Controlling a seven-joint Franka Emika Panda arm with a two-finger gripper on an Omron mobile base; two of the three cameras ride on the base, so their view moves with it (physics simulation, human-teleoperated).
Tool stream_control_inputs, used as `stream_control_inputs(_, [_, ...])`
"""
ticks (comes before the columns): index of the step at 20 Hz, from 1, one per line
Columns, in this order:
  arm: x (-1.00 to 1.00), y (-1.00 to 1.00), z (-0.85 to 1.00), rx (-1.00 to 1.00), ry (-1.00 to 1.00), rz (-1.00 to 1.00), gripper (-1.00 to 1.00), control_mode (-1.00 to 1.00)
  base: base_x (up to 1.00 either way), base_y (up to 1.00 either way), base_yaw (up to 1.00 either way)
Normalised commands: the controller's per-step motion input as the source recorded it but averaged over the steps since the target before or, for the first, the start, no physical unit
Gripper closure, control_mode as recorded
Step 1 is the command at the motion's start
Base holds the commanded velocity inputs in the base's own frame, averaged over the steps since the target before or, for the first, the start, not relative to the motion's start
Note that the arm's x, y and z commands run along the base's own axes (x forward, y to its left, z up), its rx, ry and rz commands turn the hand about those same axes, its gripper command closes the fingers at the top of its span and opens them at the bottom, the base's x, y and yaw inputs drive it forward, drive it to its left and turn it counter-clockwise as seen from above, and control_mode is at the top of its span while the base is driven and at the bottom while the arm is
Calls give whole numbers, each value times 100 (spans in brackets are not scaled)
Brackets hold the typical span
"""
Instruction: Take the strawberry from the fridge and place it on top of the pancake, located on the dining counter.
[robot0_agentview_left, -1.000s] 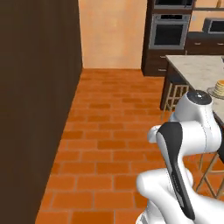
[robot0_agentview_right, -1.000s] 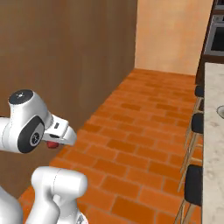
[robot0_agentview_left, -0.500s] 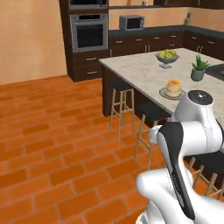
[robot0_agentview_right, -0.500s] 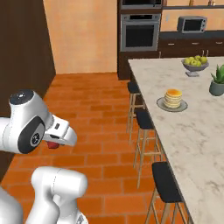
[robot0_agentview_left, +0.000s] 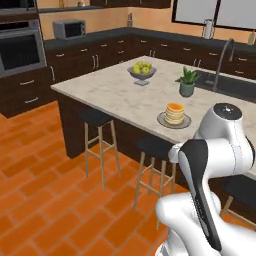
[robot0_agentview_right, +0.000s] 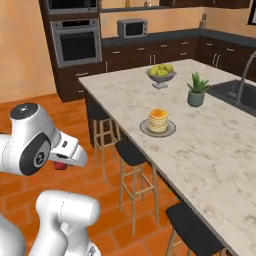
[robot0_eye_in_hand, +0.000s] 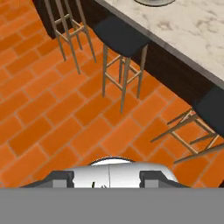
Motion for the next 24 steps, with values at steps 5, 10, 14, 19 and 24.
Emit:
stream_control_inputs(5, [0, 0, 0, 0, 0, 0, 100, 100, 86, 61, -70])
stream_control_inputs(10, [0, 0, 0, 0, 0, 0, 100, 100, 62, 42, -77])
stream_control_inputs(14, [0, 0, 0, 0, 0, 0, 100, 100, 57, 44, -77])
stream_control_inputs(19, [0, 0, 0, 0, 0, 0, 100, 100, 37, 90, -49])
stream_control_inputs(24, [0, 0, 0, 0, 0, 0, 100, 100, 47, 45, -18])
